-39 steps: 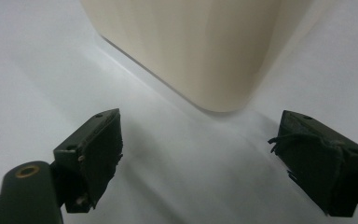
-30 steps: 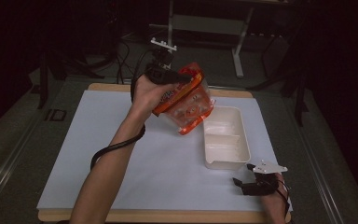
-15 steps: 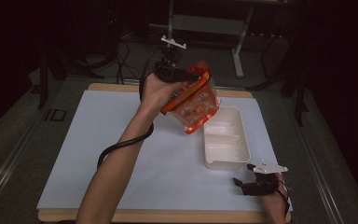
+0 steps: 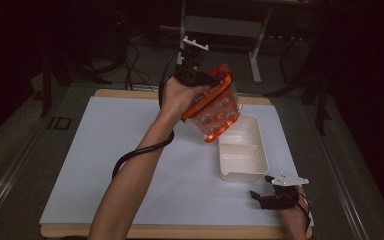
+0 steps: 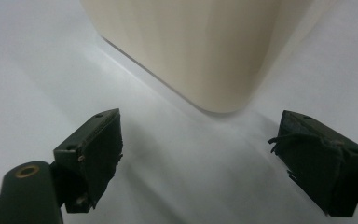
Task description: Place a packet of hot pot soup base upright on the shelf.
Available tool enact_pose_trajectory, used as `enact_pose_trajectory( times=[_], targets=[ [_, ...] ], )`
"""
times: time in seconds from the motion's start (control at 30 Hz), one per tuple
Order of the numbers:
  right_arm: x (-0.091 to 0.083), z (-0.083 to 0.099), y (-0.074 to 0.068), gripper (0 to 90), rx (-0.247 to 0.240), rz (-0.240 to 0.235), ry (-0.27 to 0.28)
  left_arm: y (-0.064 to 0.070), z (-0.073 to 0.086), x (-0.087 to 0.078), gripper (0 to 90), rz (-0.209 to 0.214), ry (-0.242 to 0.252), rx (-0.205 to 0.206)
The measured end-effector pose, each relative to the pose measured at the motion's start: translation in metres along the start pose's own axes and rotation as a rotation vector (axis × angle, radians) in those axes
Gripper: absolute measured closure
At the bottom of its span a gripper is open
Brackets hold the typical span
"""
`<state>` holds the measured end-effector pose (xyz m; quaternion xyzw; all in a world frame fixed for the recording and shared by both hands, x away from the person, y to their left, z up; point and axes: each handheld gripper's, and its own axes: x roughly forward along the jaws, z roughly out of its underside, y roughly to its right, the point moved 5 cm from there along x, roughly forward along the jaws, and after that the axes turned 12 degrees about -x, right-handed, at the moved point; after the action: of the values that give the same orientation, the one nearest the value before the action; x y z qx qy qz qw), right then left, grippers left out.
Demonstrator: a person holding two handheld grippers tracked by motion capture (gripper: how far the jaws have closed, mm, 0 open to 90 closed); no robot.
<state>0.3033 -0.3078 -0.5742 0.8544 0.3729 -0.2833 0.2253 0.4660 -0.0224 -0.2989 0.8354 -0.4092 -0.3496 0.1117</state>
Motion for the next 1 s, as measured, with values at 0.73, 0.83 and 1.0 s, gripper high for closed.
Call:
enact_pose_trajectory(
  times=[0.73, 0.83, 1.0],
  targets=[
    [0.0, 0.0, 0.0, 14.4, 0.003, -0.005, 0.003, 0.018, -0.011, 0.019, 90.0, 0.007, -0.004, 0.001],
    [0.0, 0.0, 0.0, 14.4, 0.001, -0.005, 0.002, 0.019, -0.012, 0.021, 90.0, 0.005, -0.007, -0.001],
    [0.0, 0.0, 0.0, 14.4, 0.003, -0.004, 0.005, 0.021, -0.014, 0.025, 90.0, 0.006, -0.009, -0.003]
  ],
)
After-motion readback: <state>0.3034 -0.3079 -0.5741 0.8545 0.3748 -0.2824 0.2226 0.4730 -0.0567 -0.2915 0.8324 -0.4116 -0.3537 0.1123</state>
